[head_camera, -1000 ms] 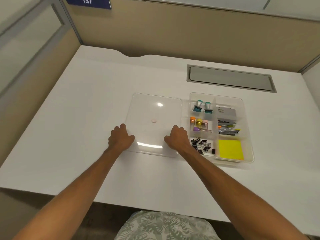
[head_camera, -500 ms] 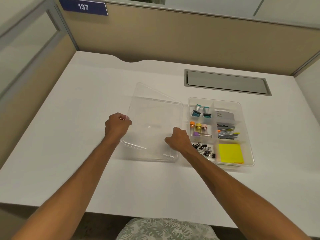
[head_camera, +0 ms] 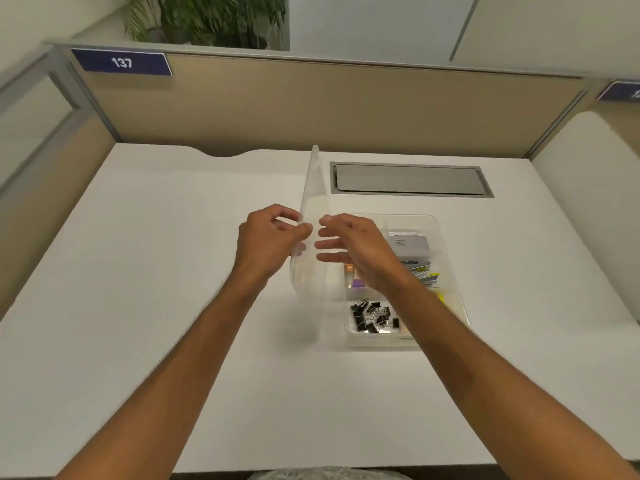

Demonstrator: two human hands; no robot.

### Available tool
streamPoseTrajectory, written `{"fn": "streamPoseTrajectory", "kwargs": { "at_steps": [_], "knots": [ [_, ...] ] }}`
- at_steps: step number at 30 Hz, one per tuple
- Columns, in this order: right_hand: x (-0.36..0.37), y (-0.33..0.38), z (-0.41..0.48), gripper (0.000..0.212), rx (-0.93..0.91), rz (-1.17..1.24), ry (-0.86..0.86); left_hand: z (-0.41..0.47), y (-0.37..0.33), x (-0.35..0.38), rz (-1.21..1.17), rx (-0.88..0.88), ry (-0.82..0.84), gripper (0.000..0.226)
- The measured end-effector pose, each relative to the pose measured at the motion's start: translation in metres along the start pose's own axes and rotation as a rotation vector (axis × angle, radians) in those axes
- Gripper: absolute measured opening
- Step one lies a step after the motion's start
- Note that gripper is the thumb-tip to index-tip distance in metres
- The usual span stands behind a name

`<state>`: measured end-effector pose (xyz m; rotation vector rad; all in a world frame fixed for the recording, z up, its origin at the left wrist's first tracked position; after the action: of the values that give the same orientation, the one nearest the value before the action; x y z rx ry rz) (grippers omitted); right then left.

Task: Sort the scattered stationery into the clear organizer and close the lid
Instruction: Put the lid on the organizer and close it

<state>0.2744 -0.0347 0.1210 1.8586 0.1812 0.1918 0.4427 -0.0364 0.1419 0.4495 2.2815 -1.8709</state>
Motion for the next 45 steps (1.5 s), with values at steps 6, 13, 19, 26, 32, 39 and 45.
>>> {"fn": "streamPoseTrajectory", "kwargs": {
  "at_steps": [6,13,19,26,32,39,45],
  "knots": [
    [-0.046,0.024,-0.026,0.053,-0.065,0.156,-0.018,-0.016,-0.041,0.067,0.361,0.231,-0.032,0.035],
    [-0.118,0.029,-0.049,0.028,-0.135,0.207,-0.077,-0.023,-0.070,0.124,0.314,0.359,0.163,0.032],
    [-0.181,0.008,-0.063,0.027,-0.080,0.345,-0.083,0.007,-0.029,0.123,0.281,0.118,0.056,0.035],
    [-0.224,-0.042,-0.067,0.027,0.060,0.295,-0.094,0.012,0.044,0.125,0.141,-0.358,0.073,0.067],
    [-0.241,-0.074,-0.069,0.025,0.118,0.241,-0.153,0.002,0.059,0.135,0.004,-0.382,-0.027,0.033],
    [-0.247,-0.109,-0.066,0.023,0.120,-0.521,-0.362,-0.001,0.067,0.144,0.114,-0.351,-0.119,0.030],
    [-0.245,-0.124,-0.064,0.025,0.147,-0.680,-0.414,0.004,0.075,0.153,0.251,-0.316,-0.134,0.024]
  ]
}}
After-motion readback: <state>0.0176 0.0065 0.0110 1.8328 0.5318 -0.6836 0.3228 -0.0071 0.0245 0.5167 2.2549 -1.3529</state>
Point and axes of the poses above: each hand's wrist, its own z-axis towards the middle knuckle, its own x-axis out of the palm, y = z × x, the point moved 1 cm from there along z, towards the middle knuckle, and after that the axes turned 10 degrees about y, right-handed, at the moved point
